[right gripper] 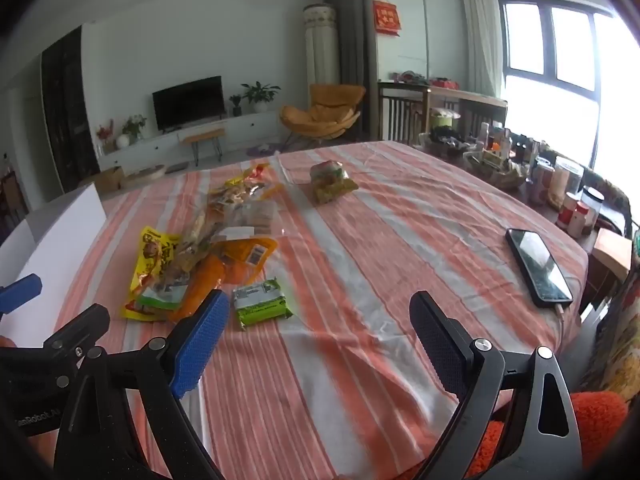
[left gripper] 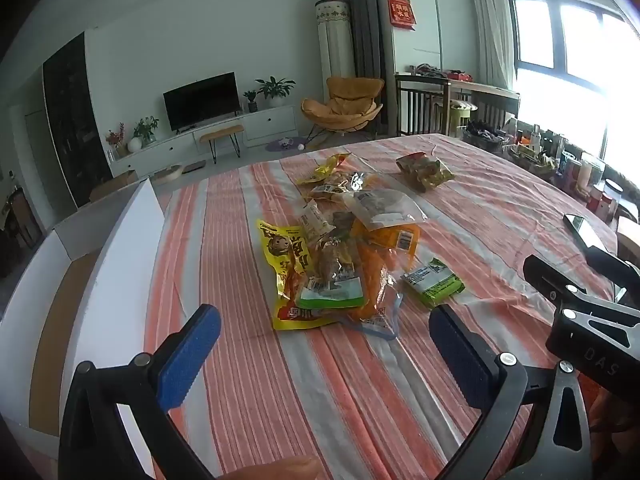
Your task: Organize snacks
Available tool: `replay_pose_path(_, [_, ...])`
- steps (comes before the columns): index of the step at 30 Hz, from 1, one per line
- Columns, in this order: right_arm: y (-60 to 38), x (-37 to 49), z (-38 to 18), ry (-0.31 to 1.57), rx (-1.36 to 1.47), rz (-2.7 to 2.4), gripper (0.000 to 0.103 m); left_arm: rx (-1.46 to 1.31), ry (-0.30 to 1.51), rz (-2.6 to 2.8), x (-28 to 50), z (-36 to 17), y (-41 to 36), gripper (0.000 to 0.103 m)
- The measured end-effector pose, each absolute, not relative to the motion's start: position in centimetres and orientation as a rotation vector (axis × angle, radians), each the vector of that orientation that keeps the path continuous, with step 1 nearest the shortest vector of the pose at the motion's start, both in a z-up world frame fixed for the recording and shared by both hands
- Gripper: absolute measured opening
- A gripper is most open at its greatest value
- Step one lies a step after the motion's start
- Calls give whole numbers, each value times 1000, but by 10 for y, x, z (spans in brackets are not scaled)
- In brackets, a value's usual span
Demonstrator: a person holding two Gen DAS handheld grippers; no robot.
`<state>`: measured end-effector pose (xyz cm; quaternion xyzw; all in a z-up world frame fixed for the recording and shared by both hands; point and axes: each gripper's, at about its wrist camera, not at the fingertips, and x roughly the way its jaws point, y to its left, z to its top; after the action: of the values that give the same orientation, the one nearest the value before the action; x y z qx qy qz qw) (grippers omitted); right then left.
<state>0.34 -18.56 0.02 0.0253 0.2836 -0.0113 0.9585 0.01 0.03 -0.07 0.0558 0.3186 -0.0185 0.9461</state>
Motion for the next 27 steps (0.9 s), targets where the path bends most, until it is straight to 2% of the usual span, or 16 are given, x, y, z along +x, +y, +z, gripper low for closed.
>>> replay_pose_path(27, [-178,3,-1,568,13,-23,94,44,689,-35,2,-10,9,103])
